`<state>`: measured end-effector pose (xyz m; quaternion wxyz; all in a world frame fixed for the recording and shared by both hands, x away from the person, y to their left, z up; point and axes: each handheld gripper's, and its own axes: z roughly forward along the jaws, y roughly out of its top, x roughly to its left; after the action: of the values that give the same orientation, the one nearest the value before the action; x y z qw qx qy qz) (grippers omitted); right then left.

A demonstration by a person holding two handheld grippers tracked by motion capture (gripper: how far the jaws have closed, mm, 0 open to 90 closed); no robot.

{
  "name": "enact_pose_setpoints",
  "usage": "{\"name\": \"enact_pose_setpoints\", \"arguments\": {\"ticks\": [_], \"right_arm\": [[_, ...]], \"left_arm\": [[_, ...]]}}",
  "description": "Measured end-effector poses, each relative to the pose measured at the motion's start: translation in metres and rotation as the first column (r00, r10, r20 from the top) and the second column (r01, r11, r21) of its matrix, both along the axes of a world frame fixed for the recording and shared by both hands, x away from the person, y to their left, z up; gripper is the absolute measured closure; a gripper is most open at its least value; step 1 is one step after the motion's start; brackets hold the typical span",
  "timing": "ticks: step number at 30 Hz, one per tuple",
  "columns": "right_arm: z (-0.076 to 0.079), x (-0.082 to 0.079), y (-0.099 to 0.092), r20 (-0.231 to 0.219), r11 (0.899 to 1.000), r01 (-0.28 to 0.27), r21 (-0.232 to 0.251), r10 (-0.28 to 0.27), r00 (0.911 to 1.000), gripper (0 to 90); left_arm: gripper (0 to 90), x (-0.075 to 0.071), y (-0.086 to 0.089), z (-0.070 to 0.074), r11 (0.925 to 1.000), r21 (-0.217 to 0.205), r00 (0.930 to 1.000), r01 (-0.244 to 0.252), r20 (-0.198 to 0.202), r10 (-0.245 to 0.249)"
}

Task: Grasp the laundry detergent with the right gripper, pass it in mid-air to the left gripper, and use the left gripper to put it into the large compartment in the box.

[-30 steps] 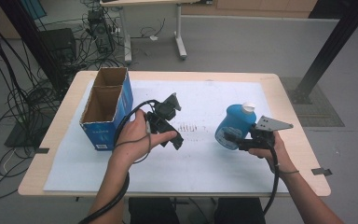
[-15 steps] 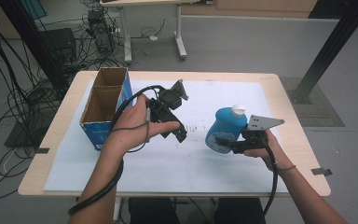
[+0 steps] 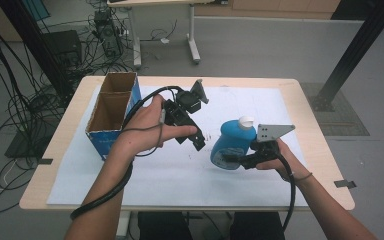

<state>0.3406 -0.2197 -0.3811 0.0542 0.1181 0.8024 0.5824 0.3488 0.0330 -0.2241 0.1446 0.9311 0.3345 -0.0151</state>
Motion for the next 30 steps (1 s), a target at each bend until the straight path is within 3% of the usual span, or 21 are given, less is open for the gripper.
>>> {"name": "enact_pose_setpoints", "arguments": {"ticks": [21, 27, 30], "right_arm": [[-0.001, 0.0, 0.004, 0.0, 1.0, -0.019, -0.008, 0.019, 0.9998, 41.5], [-0.001, 0.002, 0.007, -0.009, 0.999, -0.035, 0.019, 0.035, 0.9993, 41.6], [0.0, 0.003, 0.01, -0.013, 0.998, -0.06, 0.022, 0.06, 0.9981, 41.6]], "left_arm": [[10.6, 0.003, -0.007, -0.003, 0.9998, 0.009, 0.9999, 0.015, -0.008, -0.015], [10.6, 0.004, -0.009, -0.005, 0.9994, -0.019, 0.9993, 0.029, -0.021, -0.029], [10.2, 0.003, -0.011, -0.007, 0.9991, 0.004, 0.9989, 0.042, -0.018, -0.042]]}}
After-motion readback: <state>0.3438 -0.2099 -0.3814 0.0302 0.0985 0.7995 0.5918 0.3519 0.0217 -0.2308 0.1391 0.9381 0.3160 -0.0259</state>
